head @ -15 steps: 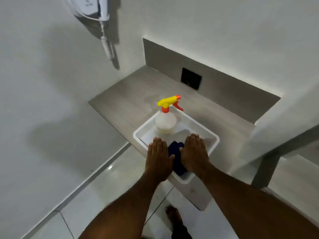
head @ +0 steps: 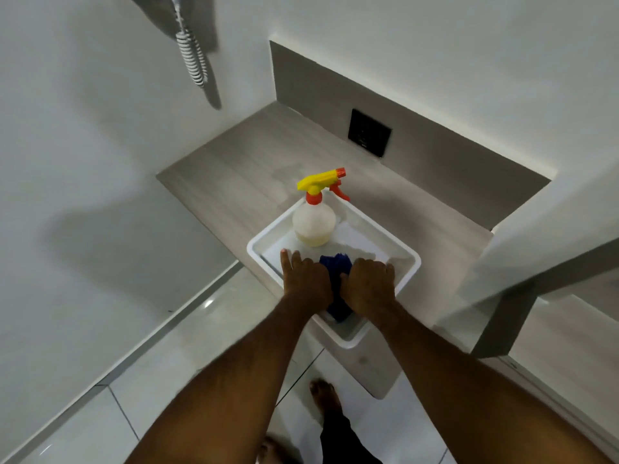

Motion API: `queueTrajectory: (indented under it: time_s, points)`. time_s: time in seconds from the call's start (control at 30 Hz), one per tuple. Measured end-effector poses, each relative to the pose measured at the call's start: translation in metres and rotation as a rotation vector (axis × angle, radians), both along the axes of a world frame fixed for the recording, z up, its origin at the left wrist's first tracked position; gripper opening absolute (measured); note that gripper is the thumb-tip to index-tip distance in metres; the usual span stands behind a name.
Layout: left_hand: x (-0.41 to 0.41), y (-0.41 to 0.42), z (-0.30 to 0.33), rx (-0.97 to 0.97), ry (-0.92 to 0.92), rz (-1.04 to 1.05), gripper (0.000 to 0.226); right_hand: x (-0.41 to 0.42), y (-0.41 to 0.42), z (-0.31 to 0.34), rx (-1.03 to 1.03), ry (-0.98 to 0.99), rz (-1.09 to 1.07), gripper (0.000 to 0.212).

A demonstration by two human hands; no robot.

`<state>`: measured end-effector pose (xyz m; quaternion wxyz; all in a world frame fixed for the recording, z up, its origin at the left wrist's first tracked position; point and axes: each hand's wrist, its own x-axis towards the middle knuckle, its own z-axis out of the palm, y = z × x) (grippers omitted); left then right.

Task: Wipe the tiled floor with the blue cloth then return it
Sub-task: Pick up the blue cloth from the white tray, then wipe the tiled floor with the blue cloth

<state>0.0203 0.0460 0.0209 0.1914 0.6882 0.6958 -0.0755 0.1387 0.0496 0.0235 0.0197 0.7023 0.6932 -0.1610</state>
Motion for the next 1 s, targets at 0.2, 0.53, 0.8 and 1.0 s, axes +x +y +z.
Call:
queueTrajectory:
  time_s: [0.2, 0.53, 0.8, 1.0]
  points:
    - [-0.080, -0.004, 0.063, 0.309, -0.064, 0.072, 0.036, -0.062, 0.000, 0.053, 0.165, 0.452, -0.059, 0.035]
    - [-0.241, -0.122, 0.000, 0.238, 0.053, 0.406, 0.039, -0.231, -0.065, -0.002, 0.154, 0.403, 0.382, 0.025]
    - [-0.261, -0.163, -0.260, -0.102, -0.065, 0.430, 0.044, -0.257, -0.094, -0.260, -0.138, 0.274, 0.296, 0.025]
    - [-0.238, -0.172, -0.529, -0.218, -0.137, 0.345, 0.045, -0.235, -0.113, -0.513, -0.295, 0.175, 0.154, 0.029]
